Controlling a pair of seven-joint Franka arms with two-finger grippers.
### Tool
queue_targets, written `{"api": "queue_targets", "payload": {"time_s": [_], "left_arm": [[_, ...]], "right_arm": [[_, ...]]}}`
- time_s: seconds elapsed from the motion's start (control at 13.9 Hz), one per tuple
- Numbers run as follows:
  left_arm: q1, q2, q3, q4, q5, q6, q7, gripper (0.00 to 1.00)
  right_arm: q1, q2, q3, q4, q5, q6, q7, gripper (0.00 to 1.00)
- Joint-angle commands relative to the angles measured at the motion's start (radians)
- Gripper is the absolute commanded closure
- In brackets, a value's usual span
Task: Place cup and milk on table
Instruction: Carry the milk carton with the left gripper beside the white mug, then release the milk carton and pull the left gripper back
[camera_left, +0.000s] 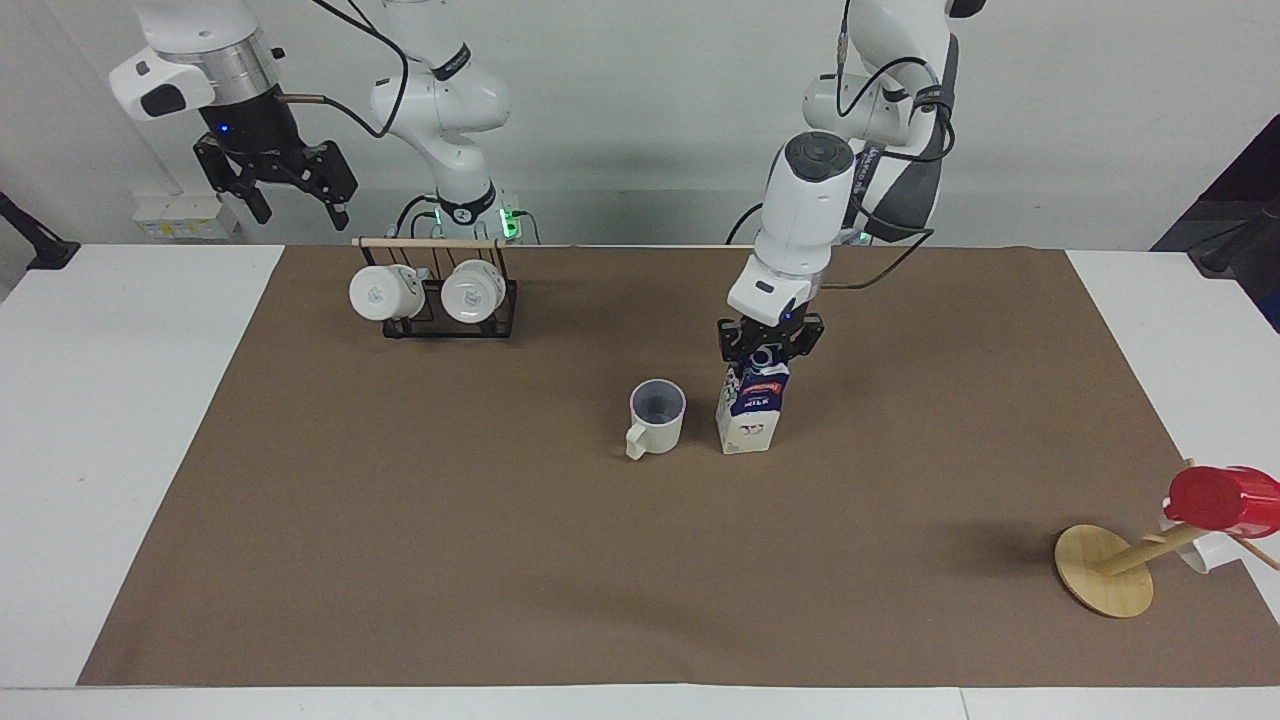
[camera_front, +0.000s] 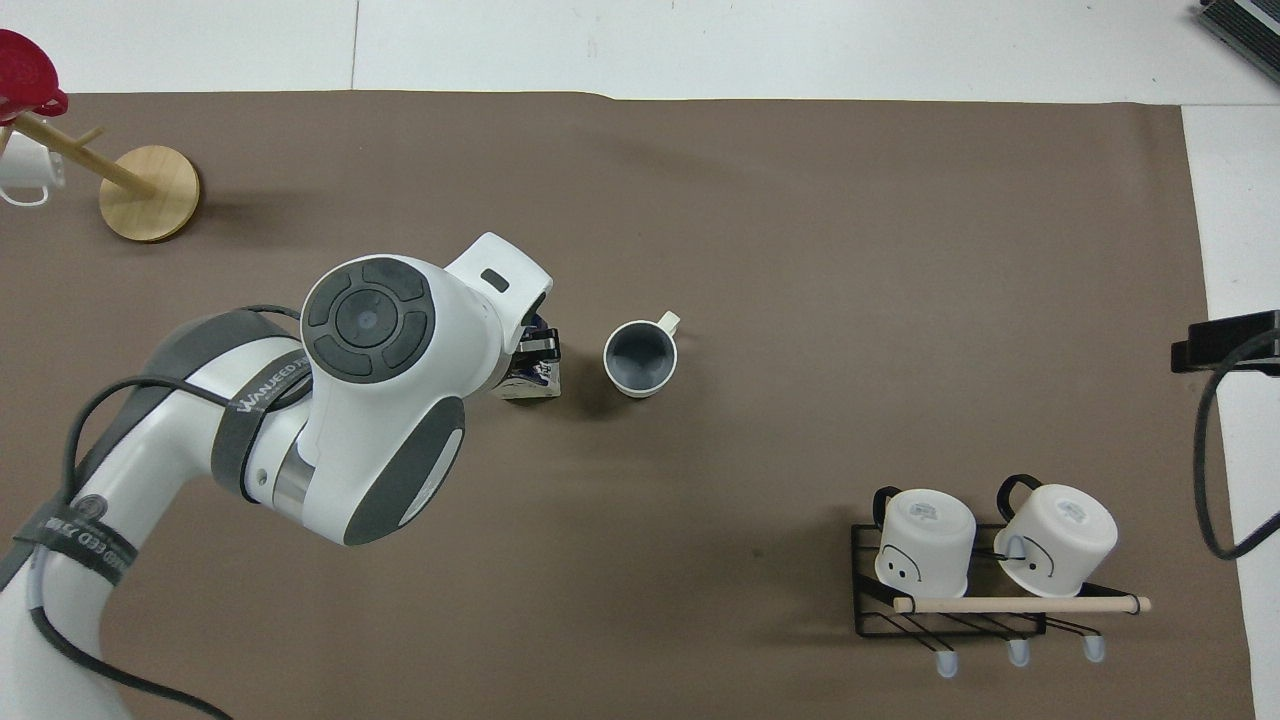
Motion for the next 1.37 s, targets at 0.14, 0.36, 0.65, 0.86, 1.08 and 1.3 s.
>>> {"api": "queue_targets", "payload": {"time_s": [0.14,0.36,0.65,0.86,1.08,1.3], "left_arm": [[-0.019,-0.012,0.014,0.095,0.027,-0.109,0.001,0.00],[0.000,-0.030,0.029,0.220,0.017,-0.279,0.071,0.00],[0.124,-0.084,0.031,0.224,0.004,-0.371,0.243,0.00],[0.209,-0.116,0.032,0.224,-0.019,-0.408,0.351,0.00],[0.297,-0.151,0.034,0.228,-0.039,-0.466,0.443,0.00],[0.358,-0.164,0.034,0.255,-0.092,-0.512,0.486,0.00]], "right_arm": [[-0.008,-0.018,0.002,-0.026,0.004,0.018,-0.006,0.00],[-0.008,-0.018,0.002,-0.026,0.004,0.018,-0.006,0.00],[-0.006,-0.018,0.002,-0.026,0.004,0.018,-0.004,0.00],[-0.002,-0.018,0.002,-0.027,0.002,0.018,-0.013,0.00],[-0.002,-0.020,0.002,-0.035,0.002,0.018,-0.064,0.00],[-0.002,-0.026,0.002,-0.043,0.002,0.018,-0.061,0.00]]}}
